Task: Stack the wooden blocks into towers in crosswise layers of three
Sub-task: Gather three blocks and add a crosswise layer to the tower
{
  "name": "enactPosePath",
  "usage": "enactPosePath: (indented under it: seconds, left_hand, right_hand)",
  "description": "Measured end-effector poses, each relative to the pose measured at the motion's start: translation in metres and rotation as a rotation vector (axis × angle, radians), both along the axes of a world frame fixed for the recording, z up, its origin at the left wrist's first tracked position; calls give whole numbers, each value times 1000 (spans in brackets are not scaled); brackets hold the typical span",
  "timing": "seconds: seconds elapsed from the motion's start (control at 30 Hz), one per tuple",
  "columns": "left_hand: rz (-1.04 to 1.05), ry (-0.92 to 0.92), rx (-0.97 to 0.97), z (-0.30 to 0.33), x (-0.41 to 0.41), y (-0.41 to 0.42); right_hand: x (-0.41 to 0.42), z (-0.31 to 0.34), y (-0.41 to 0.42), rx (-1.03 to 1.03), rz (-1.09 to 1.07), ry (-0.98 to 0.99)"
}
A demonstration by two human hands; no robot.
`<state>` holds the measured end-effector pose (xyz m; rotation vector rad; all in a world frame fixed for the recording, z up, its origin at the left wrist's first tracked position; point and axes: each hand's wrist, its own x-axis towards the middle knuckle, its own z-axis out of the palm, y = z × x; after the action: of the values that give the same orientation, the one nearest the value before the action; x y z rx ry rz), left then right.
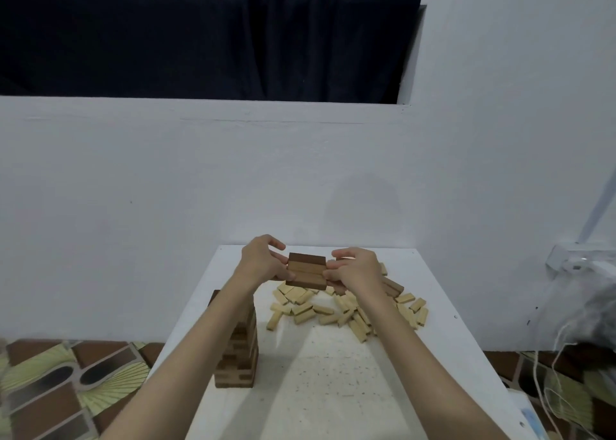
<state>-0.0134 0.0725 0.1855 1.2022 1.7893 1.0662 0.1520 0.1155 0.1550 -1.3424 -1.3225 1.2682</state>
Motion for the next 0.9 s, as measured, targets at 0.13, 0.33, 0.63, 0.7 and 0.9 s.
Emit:
enactPosePath:
  seconds: [0.13, 0.33, 0.63, 0.7, 0.9]
  left_hand:
    - [40, 8, -16, 8, -20, -15]
    - [107, 64, -35, 10, -50, -35]
    - [133, 87, -103, 4, -83, -65]
    - [131, 94, -115, 2, -85, -68]
    - [132, 75, -132, -3, -88, -74]
  right_hand:
    - [-21, 5, -11, 5, 56, 17]
    - [-51, 6, -26, 2, 119, 30]
    - [-89, -2, -49, -33, 174, 12]
    - [-92, -5, -52, -30, 181, -3]
    - [-98, -8, -59, -10, 171, -54]
